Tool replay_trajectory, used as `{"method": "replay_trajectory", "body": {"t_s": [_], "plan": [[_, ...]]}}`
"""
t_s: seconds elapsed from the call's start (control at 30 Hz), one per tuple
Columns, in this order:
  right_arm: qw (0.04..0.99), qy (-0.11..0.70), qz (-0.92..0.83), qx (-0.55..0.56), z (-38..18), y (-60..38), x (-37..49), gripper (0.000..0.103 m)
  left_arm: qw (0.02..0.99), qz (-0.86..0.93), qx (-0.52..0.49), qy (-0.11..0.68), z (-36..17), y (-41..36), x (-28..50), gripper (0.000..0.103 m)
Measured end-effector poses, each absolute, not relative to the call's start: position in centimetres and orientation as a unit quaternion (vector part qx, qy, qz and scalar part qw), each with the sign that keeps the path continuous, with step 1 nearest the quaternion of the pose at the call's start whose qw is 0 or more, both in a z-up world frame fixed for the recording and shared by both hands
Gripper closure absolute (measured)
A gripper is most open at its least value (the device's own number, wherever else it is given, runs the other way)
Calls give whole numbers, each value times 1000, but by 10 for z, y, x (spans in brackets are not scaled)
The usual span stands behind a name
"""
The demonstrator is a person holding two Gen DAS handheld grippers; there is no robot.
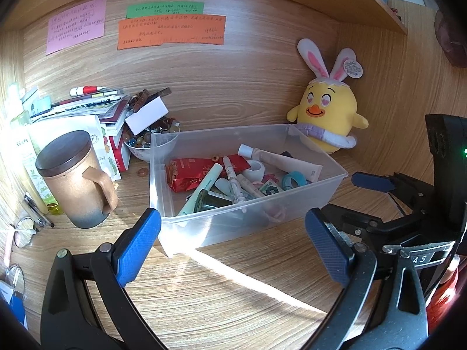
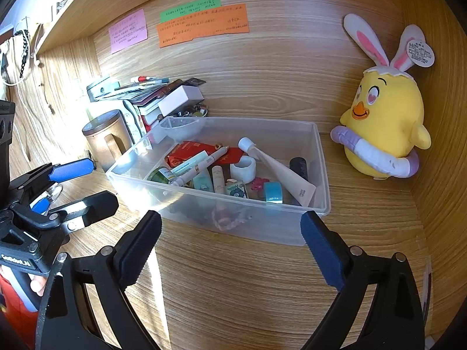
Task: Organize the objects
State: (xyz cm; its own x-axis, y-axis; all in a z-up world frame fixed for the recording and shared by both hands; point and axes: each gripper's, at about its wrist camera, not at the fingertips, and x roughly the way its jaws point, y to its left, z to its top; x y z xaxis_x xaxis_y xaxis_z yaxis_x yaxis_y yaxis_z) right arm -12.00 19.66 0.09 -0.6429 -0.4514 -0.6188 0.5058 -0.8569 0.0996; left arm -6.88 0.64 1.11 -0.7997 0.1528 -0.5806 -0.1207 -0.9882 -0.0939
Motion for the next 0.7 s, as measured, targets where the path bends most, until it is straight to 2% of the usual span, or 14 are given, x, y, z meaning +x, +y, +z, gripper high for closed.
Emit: {"method": "replay_trajectory", "body": {"t_s": [0.7], "plan": [[263, 39, -904, 334, -3, 197, -119, 7, 72, 946, -316, -20, 8, 8, -68, 3]]}}
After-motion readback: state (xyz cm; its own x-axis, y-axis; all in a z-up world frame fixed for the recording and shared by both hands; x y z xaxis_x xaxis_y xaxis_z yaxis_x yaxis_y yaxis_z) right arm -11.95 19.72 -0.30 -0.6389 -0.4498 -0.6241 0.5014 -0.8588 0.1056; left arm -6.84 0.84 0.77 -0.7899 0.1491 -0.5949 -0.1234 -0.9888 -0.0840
